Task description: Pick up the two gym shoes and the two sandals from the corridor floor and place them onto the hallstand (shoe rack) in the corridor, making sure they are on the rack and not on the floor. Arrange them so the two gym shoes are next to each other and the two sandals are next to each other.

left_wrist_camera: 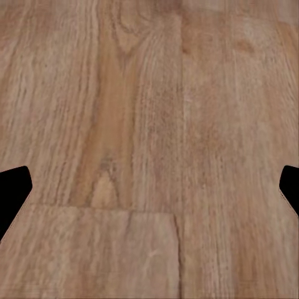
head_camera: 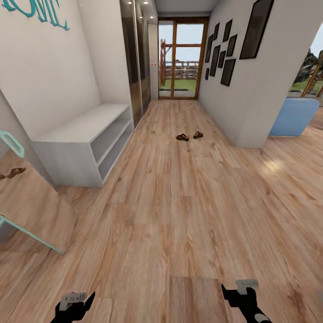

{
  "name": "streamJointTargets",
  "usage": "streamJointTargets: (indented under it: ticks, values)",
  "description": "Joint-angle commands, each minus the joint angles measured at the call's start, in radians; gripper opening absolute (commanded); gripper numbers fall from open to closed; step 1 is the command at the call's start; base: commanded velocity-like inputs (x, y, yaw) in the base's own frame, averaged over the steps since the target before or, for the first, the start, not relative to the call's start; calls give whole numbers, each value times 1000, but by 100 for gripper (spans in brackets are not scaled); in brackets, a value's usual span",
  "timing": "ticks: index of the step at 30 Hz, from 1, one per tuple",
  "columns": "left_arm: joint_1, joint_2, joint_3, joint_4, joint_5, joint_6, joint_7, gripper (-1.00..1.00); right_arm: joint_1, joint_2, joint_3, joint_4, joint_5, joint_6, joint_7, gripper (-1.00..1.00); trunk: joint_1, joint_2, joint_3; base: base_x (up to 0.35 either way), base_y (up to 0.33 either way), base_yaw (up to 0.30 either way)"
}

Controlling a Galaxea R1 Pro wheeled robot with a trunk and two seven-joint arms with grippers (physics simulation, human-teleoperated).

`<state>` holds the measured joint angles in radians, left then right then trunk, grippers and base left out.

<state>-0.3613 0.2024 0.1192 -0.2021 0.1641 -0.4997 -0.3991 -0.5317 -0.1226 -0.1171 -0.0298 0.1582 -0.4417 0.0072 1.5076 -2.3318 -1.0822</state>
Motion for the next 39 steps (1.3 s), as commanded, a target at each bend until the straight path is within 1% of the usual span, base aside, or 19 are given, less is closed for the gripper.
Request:
streamJointTargets:
  ticks: [1,8,17,39]
  values:
    - [-1,0,4,1,9,1,-10,100,-1,0,-9,1,9,-3,1,100,0,0,-1,339,-57,0]
    - [0,0,4,1,10,1,-10,100,-1,0,-9,2,9,-3,2,100,0,0,-1,335,-87,-3]
    - [0,-1,4,1,10,1,-10,100,-1,0,-9,1,9,-4,2,100,0,0,-1,327,-109,-103]
    - [0,-1,4,1,10,1,-10,100,0,-2,-9,1,10,-6,2,100,0,0,-1,326,-116,-2]
